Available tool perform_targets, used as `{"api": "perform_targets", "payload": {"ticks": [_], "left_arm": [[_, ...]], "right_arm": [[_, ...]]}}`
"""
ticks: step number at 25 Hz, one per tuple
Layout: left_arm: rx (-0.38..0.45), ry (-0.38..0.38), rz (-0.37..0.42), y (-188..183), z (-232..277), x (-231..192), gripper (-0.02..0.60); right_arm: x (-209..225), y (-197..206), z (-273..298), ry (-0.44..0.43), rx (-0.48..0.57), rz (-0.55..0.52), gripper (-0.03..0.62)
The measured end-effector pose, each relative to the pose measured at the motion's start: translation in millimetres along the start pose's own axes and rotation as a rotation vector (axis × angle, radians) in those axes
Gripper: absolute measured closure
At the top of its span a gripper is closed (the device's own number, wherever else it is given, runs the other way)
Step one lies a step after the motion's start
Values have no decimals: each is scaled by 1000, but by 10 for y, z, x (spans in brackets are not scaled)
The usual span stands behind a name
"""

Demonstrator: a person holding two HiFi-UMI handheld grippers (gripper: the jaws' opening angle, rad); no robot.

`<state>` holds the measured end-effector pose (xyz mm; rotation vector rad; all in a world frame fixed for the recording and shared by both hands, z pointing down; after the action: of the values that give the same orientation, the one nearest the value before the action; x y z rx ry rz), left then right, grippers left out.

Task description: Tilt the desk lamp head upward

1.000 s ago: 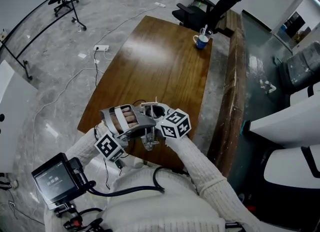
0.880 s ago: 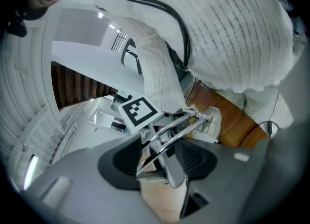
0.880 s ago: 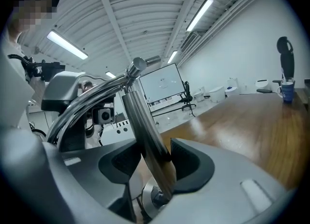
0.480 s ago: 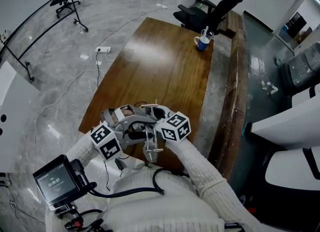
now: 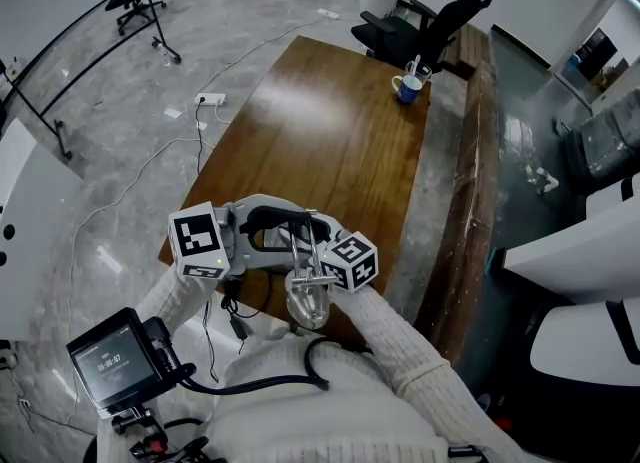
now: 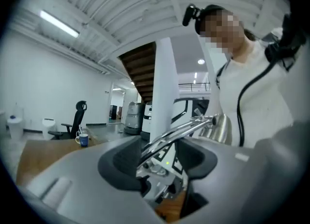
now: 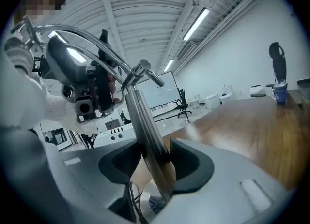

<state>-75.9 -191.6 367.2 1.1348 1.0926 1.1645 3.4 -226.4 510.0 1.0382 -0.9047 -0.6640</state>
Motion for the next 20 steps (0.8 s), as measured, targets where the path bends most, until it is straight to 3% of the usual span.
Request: {"api": "perform_targets", "payload": {"ticks": [6, 11, 20], "left_arm": [[75, -45, -282, -58, -50, -221, 359], [81, -48, -387, -80, -41, -311, 356], [170, -101, -622, -72, -93, -469, 348]], "right_arm": [[-52, -2, 35, 22, 33, 20, 418], [-39, 6, 27, 37, 42, 24, 418], [-25, 13, 30, 72, 51, 16, 419]]}}
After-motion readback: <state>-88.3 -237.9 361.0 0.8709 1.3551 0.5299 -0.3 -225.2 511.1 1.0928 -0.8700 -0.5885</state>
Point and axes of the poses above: the fingertips, and each gripper's own axes: z forward along the fingers, x to its right, y out of its underside, the point moved 7 cm from there along -z, backward along the fingers, and after that the axes turned 4 degrees about -y, right-handed, at the moved point
